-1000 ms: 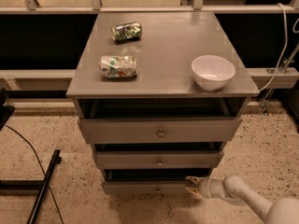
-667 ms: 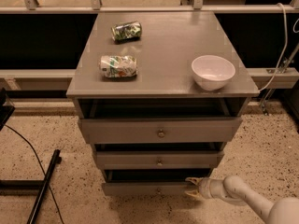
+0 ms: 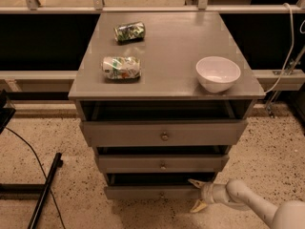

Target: Open bottom drawer

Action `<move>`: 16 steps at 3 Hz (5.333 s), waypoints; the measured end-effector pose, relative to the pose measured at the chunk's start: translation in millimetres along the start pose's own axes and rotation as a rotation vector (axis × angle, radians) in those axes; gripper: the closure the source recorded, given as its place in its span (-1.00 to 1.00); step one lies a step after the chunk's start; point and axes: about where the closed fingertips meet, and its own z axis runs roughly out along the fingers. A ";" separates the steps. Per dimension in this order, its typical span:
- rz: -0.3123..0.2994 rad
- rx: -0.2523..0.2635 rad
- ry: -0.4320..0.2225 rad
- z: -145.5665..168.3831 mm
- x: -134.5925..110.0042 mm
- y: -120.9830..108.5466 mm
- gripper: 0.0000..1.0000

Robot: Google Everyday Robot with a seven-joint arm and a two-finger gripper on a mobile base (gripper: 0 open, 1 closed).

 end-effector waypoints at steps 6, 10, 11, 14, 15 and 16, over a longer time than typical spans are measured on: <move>0.080 -0.168 -0.079 24.3 -11.7 24.9 -0.68; -0.061 -0.222 -0.270 4.2 -79.8 36.7 0.28; -0.036 -0.218 -0.230 3.5 -75.6 38.1 -0.17; 0.049 -0.136 -0.014 -43.3 -35.0 27.1 -1.00; 0.063 -0.174 0.026 -39.7 -11.2 30.3 -1.00; 0.083 -0.189 0.036 -35.0 13.0 32.4 -1.00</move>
Offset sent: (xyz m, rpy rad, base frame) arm -0.0004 0.0009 -0.0005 0.0011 0.0009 0.0008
